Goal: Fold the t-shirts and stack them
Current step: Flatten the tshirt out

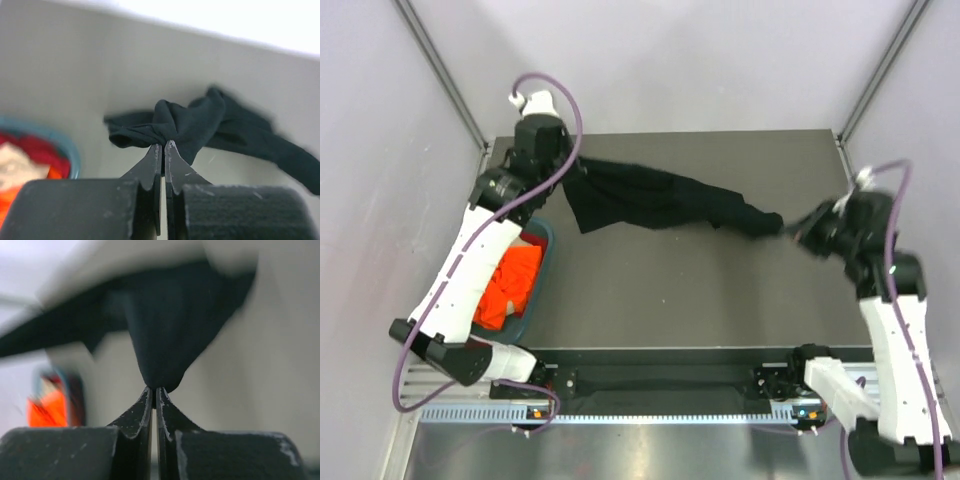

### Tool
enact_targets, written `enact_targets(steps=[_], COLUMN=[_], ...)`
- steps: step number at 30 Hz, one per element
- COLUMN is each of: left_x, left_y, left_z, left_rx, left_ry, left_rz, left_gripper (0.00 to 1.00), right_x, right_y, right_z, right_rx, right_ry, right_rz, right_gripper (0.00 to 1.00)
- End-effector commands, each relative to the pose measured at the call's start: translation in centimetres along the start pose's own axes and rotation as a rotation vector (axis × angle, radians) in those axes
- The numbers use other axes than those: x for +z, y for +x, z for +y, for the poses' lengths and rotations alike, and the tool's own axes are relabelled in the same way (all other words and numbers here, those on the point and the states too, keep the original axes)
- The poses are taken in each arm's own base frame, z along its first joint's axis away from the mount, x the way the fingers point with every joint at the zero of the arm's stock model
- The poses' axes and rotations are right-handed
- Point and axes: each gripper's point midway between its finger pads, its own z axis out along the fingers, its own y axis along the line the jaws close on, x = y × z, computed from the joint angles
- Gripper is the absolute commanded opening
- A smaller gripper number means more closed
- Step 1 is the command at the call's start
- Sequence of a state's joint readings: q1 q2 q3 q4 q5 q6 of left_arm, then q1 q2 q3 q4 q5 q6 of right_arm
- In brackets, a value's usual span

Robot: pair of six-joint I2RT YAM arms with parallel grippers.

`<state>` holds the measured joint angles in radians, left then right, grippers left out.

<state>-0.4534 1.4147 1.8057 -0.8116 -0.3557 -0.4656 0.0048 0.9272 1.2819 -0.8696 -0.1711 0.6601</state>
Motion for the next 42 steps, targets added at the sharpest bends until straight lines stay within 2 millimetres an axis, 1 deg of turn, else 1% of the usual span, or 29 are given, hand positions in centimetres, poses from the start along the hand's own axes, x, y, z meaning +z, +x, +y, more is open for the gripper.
enact_targets(steps=[1,4,7,8,9,10,11,12,13,14,15,16,17,18,19,20,21,22,23,24,25,26,27,30,32,35,38,41,42], left_x=[0.7,0.5,0.4,0.2,0.3,0.3,0.5,0.5,0.5,0.7,0.8,1.0,1.1,1.2,1.4,1.6,1.7,2.0,2.1,2.2,2.4,2.4,2.4,2.4,2.2,1.6,0.9,0.0,-0.2], left_y=[5.9,9.5,11.6,11.7,11.9,11.8,11.9,11.7,11.7,11.8,11.8,12.0,12.1,12.3,12.7,13.1,13.2,13.6,14.0,14.3,14.6,14.8,15.3,16.1,16.4,17.4,17.9,18.0,18.4], left_z=[2.2,3.8,4.7,4.8,4.9,4.9,4.9,4.8,4.7,4.6,4.5,4.5,4.4,4.4,4.4,4.3,4.4,4.4,4.4,4.4,4.4,4.4,4.2,4.0,4.0,4.5,5.0,5.3,5.7], left_rx=[0.039,0.052,0.06,0.06,0.062,0.063,0.065,0.065,0.065,0.065,0.06,0.057,0.053,0.046,0.044,0.036,0.034,0.031,0.029,0.02,0.016,0.012,0.002,-0.016,-0.026,-0.035,-0.051,-0.066,-0.066], left_ry=[-0.042,-0.06,-0.075,-0.075,-0.079,-0.08,-0.083,-0.08,-0.083,-0.082,-0.084,-0.087,-0.085,-0.087,-0.091,-0.094,-0.099,-0.103,-0.105,-0.107,-0.109,-0.109,-0.1,-0.091,-0.084,-0.097,-0.102,-0.102,-0.115], left_rz=[0.135,0.206,0.247,0.247,0.25,0.25,0.253,0.251,0.255,0.26,0.264,0.271,0.276,0.285,0.296,0.307,0.311,0.322,0.331,0.338,0.347,0.355,0.369,0.393,0.404,0.426,0.434,0.425,0.432], left_gripper=[0.0,0.0,0.0,0.0,0.0,0.0,0.0,0.0,0.0,0.0,0.0,0.0,0.0,0.0,0.0,0.0,0.0,0.0,0.0,0.0,0.0,0.0,0.0,0.0,0.0,0.0,0.0,0.0,0.0], right_x=[-0.7,-2.4,-3.1,-3.0,-2.1,-1.5,-0.4,1.9,3.1,4.5,7.6,9.3,12.8,14.5,16.2,19.6,20.9,22.4,25.2,26.1,27.4,29.4,30.1,33.0,34.3,37.0,38.6,39.5,39.7], right_y=[10.8,16.7,20.0,20.3,20.4,19.5,18.5,17.7,15.2,13.8,11.0,9.7,9.6,6.6,5.8,6.9,5.1,4.8,6.3,5.4,5.4,6.5,6.6,7.9,8.3,11.0,13.0,13.7,14.1], right_z=[-3.7,-5.5,-6.6,-6.9,-7.1,-6.3,-6.1,-5.5,-3.3,-2.5,-0.4,0.7,0.2,3.4,4.4,4.0,6.6,7.6,7.3,9.5,10.3,10.2,11.6,12.5,12.3,11.6,11.1,10.3,9.8], right_rx=[0.066,0.053,0.006,-0.028,-0.047,-0.071,-0.12,-0.145,-0.178,-0.232,-0.264,-0.291,-0.33,-0.344,-0.355,-0.368,-0.369,-0.374,-0.381,-0.394,-0.407,-0.416,-0.426,-0.446,-0.46,-0.504,-0.521,-0.541,-0.548], right_ry=[0.027,0.048,0.078,0.08,0.104,0.094,0.095,0.115,0.082,0.086,0.1,0.101,0.156,0.101,0.095,0.12,0.073,0.05,0.059,0.018,-0.003,-0.001,-0.031,-0.065,-0.048,-0.038,-0.022,0.026,0.048], right_rz=[0.286,0.448,0.573,0.589,0.608,0.589,0.556,0.554,0.496,0.474,0.426,0.402,0.427,0.346,0.335,0.384,0.336,0.321,0.358,0.317,0.295,0.308,0.286,0.246,0.218,0.233,0.249,0.219,0.217], right_gripper=[0.01,0.06,0.2,0.24,0.34,0.4,0.45,0.54,0.57,0.6,0.64,0.66,0.66,0.67,0.67,0.67,0.67,0.68,0.68,0.68,0.69,0.69,0.68,0.69,0.68,0.66,0.63,0.55,0.46])
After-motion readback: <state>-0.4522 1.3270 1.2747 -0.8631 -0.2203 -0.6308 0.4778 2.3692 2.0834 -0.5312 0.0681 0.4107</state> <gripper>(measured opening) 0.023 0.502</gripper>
